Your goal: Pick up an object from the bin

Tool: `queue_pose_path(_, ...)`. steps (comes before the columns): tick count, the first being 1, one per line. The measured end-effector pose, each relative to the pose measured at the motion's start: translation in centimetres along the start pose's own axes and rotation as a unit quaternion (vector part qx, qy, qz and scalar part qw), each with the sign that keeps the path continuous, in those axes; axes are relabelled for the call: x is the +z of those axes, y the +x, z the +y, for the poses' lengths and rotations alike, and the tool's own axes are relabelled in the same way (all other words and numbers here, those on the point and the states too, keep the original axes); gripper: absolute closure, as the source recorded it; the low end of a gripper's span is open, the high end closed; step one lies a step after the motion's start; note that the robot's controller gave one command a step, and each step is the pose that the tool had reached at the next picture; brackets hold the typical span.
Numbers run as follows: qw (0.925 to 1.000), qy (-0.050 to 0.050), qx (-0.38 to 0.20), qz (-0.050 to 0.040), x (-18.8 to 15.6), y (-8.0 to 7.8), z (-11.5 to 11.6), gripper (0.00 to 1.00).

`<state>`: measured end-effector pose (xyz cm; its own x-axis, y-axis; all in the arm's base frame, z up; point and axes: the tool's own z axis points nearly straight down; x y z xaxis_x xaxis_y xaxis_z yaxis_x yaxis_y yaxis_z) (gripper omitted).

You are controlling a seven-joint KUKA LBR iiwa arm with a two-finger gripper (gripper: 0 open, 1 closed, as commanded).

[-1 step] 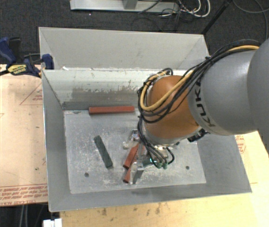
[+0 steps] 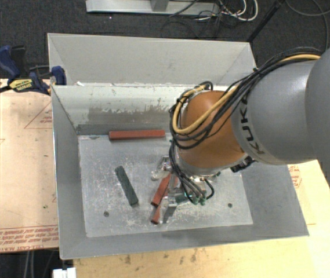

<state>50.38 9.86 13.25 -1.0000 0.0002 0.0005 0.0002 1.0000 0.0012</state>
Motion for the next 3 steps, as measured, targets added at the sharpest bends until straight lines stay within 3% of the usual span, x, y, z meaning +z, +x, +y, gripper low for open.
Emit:
queue_pose_path(1,0.9874,-0.001,-0.158,-0.0038,5.2,-4.6,-5.8,1.0)
queue_pose_path(2,0.9874,-0.001,-0.158,-0.0039,5.2,-4.6,-5.8,1.0)
queue_pose_path(3,0.9878,0.0,-0.156,0.0002,2.7,-4.2,-5.9,1.0)
